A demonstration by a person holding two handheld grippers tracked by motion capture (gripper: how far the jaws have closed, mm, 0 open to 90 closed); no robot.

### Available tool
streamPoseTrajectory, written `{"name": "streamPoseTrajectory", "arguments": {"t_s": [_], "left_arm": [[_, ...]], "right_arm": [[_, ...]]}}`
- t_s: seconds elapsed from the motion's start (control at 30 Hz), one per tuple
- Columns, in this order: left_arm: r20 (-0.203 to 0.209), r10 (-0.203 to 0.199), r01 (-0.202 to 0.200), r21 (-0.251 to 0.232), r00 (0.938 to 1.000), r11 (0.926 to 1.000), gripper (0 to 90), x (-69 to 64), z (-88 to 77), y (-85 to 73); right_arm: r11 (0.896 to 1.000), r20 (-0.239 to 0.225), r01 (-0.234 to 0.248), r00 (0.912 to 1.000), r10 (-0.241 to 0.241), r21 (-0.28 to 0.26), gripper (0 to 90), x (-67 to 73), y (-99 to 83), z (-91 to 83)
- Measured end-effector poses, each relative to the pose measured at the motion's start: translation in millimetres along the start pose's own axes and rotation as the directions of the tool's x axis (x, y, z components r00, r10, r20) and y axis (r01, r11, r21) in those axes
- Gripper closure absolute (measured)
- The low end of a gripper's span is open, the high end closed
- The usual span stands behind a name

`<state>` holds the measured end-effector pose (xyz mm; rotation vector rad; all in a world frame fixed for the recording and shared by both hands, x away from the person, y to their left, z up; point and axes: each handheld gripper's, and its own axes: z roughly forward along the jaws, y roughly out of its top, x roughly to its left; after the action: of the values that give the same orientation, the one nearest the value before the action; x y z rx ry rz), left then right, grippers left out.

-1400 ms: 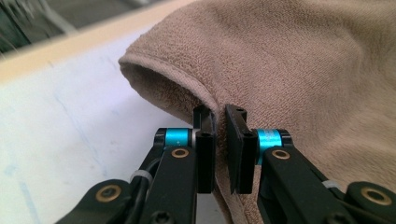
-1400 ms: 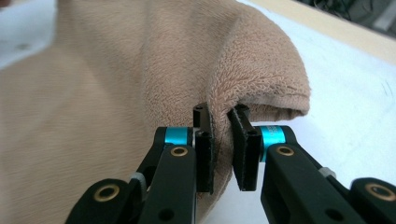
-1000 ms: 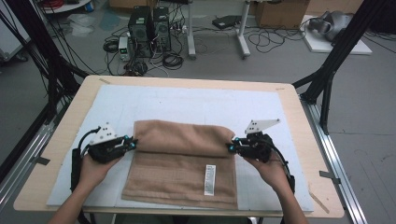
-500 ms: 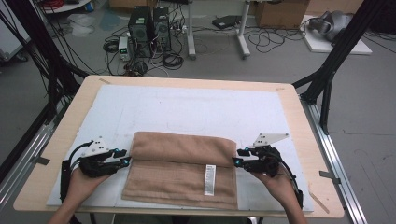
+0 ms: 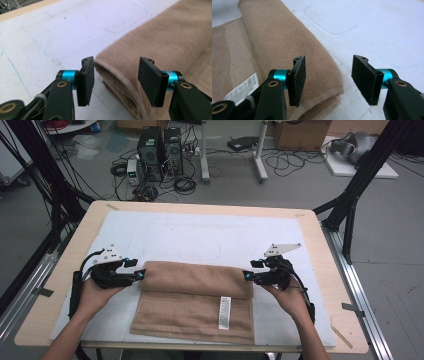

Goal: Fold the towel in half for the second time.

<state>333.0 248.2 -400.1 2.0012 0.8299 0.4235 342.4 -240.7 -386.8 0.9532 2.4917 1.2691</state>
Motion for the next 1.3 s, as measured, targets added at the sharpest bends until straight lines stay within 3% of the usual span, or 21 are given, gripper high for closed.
{"name": "streamPoseTrajectory", "arguments": {"t_s": [0.1, 0.17, 0.3, 0.43, 0.57, 0.73, 0.9, 1.13, 1.3], "left_arm": [[0.016, -0.036, 0.036, 0.001, 0.9992, 0.9993, 47.2, 7.4, 12.5, 3.6], [0.039, -0.065, 0.064, 0.037, 0.9971, 0.9973, 47.0, 12.4, 22.8, 4.7], [0.046, -0.07, 0.066, 0.094, 0.9965, 0.9933, 46.9, 15.5, 39.1, 2.5], [0.089, -0.056, 0.045, 0.117, 0.9945, 0.9921, 67.1, 15.3, 43.8, -0.7], [0.087, -0.013, 0.004, 0.106, 0.9962, 0.9943, 84.1, 9.8, 40.8, 1.8], [0.081, -0.013, 0.007, 0.071, 0.9966, 0.9974, 86.0, 9.8, 31.0, 4.4], [0.075, 0.014, -0.016, 0.028, 0.9971, 0.9995, 86.2, 4.3, 14.7, 8.2], [0.05, 0.092, -0.09, -0.035, 0.9945, 0.9953, 86.2, -19.1, -16.8, 4.7], [0.062, 0.107, -0.101, -0.087, 0.9924, 0.991, 86.2, -38.4, -36.7, -11.5]], "right_arm": [[1.0, -0.01, -0.013, 0.9999, 0.013, 0.027, 43.9, -4.5, -0.9, 13.3], [0.999, -0.015, -0.021, 0.9997, 0.022, 0.041, 44.2, -6.1, -2.8, 18.3], [0.997, -0.044, -0.036, 0.9982, 0.04, 0.07, 50.6, -7.5, -7.9, 23.5], [0.996, -0.084, -0.041, 0.9952, 0.048, 0.083, 64.9, -7.5, -13.5, 25.3], [0.996, -0.104, -0.02, 0.9942, 0.028, 0.084, 79.1, -5.7, -14.3, 24.6], [0.998, -0.095, 0.011, 0.9954, -0.005, 0.063, 81.4, -1.2, -9.8, 19.6], [0.999, -0.093, 0.035, 0.9951, -0.033, 0.026, 81.5, 5.0, -3.8, 9.2], [0.996, -0.09, 0.085, 0.9922, -0.087, -0.018, 81.5, 24.7, 0.9, -11.1], [0.993, -0.094, 0.113, 0.9888, -0.116, -0.033, 81.4, 45.9, -7.7, -28.5]]}}
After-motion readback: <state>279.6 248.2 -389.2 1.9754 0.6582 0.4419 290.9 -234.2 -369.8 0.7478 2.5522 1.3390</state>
